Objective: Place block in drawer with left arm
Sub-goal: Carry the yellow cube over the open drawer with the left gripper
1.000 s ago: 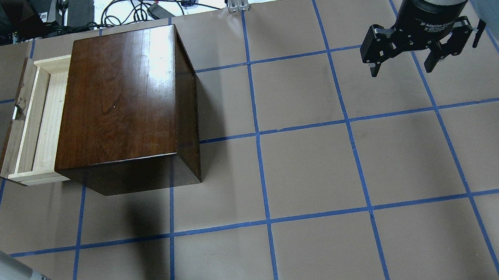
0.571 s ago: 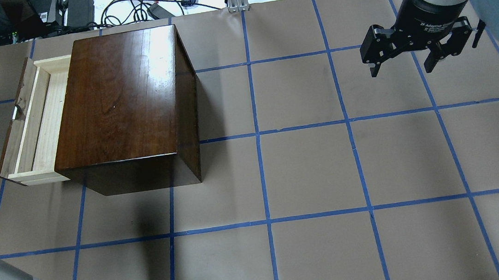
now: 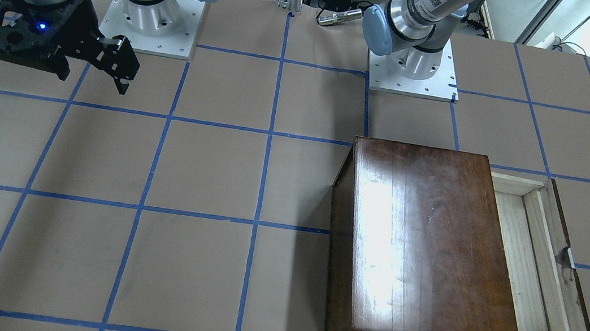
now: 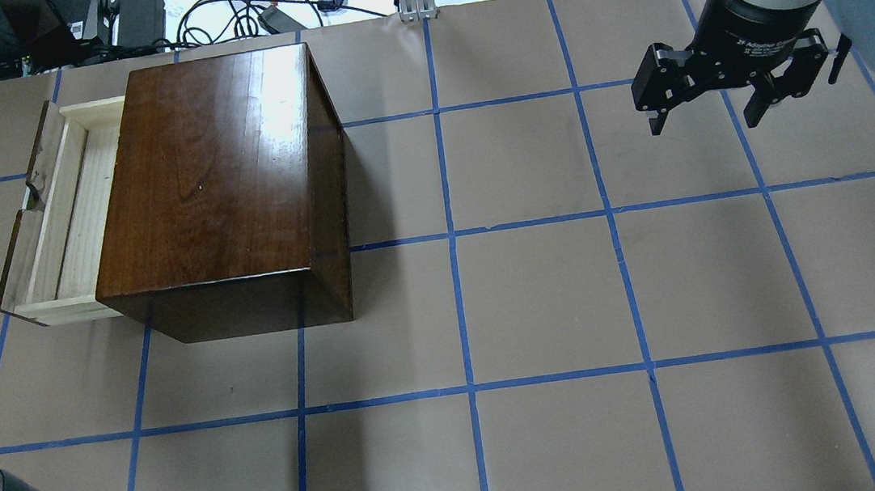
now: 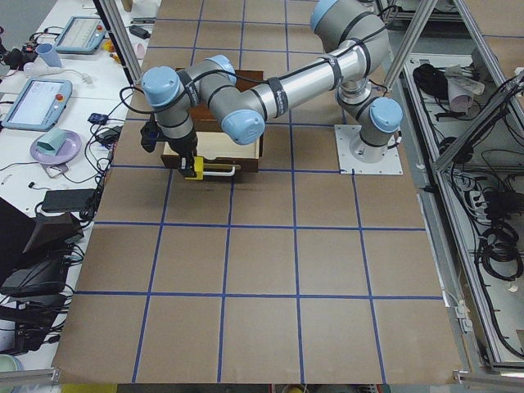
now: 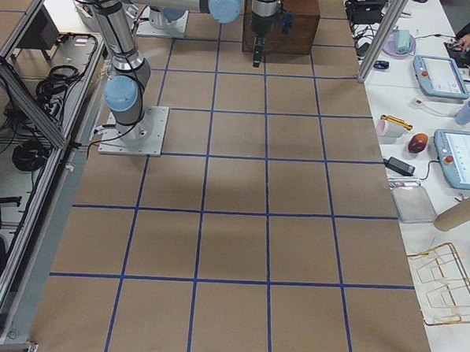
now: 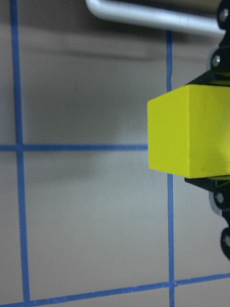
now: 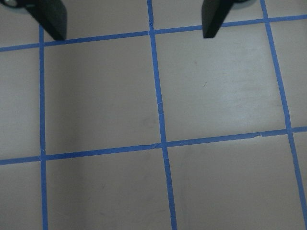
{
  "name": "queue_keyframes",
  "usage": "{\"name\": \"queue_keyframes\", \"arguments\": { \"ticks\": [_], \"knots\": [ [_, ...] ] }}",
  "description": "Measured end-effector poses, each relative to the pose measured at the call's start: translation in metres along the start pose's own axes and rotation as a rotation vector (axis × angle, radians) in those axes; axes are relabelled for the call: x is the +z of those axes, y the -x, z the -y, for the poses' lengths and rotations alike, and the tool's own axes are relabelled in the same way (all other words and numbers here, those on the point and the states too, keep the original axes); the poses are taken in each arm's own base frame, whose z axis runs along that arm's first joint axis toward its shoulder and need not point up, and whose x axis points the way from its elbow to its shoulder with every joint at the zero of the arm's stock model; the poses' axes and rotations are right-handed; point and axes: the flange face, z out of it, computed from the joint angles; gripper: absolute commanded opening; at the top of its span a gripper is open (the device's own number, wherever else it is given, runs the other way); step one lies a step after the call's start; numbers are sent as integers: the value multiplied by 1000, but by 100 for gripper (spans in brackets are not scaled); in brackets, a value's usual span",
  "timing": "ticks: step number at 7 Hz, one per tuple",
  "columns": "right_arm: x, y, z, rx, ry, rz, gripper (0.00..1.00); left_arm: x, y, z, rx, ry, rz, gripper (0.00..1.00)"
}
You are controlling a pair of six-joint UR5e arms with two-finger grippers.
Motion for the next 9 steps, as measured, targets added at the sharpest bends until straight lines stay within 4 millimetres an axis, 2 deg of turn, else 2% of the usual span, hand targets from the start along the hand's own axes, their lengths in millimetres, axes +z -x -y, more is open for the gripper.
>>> {"name": "queue_keyframes", "arguments": {
  "ticks": [1,2,3,5,7,8,9],
  "knots": [
    [0,0,0,0,0,0,100,-5,-40,6,-22,1,-16,0],
    [0,0,0,0,0,0,100,-1,-75,11,-37,16,-33,0],
    [0,0,0,0,0,0,100,17,-97,13,-41,46,-53,0],
    [0,0,0,0,1,0,100,53,-110,10,-29,106,-79,0],
    [0,0,0,0,0,0,100,78,-111,13,0,126,-87,0],
    [0,0,0,0,0,0,100,94,-110,14,21,129,-89,24],
    [0,0,0,0,0,0,100,108,-110,13,30,136,-93,99]
  ]
}}
